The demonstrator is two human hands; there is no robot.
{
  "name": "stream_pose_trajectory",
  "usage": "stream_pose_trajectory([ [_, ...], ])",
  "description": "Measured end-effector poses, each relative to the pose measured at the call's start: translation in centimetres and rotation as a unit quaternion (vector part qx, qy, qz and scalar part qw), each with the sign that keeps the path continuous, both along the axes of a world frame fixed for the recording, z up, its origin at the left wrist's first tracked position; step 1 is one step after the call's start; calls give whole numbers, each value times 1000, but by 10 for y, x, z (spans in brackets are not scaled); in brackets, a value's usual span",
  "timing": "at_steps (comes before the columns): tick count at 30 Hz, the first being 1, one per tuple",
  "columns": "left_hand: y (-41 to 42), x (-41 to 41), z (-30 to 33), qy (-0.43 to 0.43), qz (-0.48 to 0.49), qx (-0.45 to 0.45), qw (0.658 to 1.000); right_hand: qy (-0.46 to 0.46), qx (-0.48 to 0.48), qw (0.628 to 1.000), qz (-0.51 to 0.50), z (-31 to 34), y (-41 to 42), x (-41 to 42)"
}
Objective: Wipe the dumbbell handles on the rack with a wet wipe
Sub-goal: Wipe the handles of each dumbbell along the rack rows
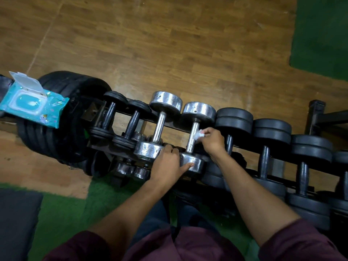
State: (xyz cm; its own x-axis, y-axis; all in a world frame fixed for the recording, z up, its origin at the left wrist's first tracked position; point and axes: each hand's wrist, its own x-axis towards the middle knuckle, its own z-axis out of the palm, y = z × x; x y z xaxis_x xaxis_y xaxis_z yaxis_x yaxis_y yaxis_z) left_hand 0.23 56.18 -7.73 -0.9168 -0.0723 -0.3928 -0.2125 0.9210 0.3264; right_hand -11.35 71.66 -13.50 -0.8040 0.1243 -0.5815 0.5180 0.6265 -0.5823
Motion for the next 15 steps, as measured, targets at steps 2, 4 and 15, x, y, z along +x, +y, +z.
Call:
stream_pose_trajectory([
  [2,-4,7,-5,21,-18,17,999,49,17,998,21,5,-5,1],
  [4,-7,12,-8,30,-34,32,998,112,71,986,99,12,-7,8],
  [15,-14,12,-9,23,-53,61,996,250,202,902,288,12,-23,1],
])
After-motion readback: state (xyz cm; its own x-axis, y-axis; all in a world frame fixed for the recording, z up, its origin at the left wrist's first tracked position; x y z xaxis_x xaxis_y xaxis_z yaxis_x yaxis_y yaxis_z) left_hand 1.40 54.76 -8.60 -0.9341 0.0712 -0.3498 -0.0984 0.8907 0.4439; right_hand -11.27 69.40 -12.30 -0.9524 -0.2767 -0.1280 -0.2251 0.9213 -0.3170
